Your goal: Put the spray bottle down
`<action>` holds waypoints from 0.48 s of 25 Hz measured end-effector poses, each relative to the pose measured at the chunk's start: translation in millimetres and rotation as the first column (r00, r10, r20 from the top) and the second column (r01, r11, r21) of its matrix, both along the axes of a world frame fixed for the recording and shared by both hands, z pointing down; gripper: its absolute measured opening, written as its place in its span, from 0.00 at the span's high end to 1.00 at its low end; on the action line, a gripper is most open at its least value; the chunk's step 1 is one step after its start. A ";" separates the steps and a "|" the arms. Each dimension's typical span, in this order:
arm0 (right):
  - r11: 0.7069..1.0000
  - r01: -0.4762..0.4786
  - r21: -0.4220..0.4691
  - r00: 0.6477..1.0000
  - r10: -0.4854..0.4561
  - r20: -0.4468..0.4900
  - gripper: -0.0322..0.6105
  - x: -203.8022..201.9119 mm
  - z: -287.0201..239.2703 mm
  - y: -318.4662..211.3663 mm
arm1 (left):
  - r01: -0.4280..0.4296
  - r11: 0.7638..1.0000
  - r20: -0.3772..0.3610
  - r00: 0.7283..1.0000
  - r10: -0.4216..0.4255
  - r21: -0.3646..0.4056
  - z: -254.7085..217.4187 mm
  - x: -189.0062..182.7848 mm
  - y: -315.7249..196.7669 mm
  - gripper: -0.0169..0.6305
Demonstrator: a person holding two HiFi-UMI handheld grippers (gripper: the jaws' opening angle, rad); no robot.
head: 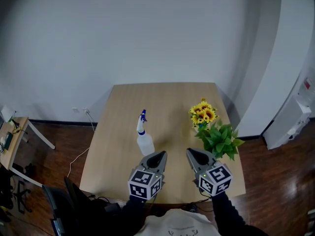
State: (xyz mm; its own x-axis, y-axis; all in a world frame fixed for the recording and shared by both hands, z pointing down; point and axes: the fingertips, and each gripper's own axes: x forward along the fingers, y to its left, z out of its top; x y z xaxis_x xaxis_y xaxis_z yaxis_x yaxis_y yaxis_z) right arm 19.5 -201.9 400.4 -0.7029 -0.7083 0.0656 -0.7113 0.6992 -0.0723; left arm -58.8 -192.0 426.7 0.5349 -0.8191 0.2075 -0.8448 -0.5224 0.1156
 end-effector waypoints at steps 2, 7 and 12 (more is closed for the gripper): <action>1.000 0.000 0.004 1.000 0.000 -0.009 0.97 -1.5 0.2 -0.7 | -0.016 1.000 -0.015 1.000 0.016 0.007 -2.2 1.7 1.6 0.99; 1.000 -0.002 0.009 1.000 0.002 -0.015 0.97 -2.4 0.6 -0.2 | -0.034 0.999 -0.023 0.999 0.034 0.006 -1.5 5.9 6.3 0.99; 1.000 -0.005 0.008 1.000 0.005 -0.013 0.97 -2.9 0.8 -1.5 | -0.027 1.000 -0.024 0.999 0.027 -0.005 -0.5 4.5 4.5 0.99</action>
State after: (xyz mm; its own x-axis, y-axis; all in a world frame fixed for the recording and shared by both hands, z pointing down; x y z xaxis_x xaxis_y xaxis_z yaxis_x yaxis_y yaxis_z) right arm 16.6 -203.5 401.2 -0.6985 -0.7123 0.0686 -0.7155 0.6962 -0.0572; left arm -54.3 -187.5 426.2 0.5616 -0.8032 0.1987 -0.8274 -0.5444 0.1379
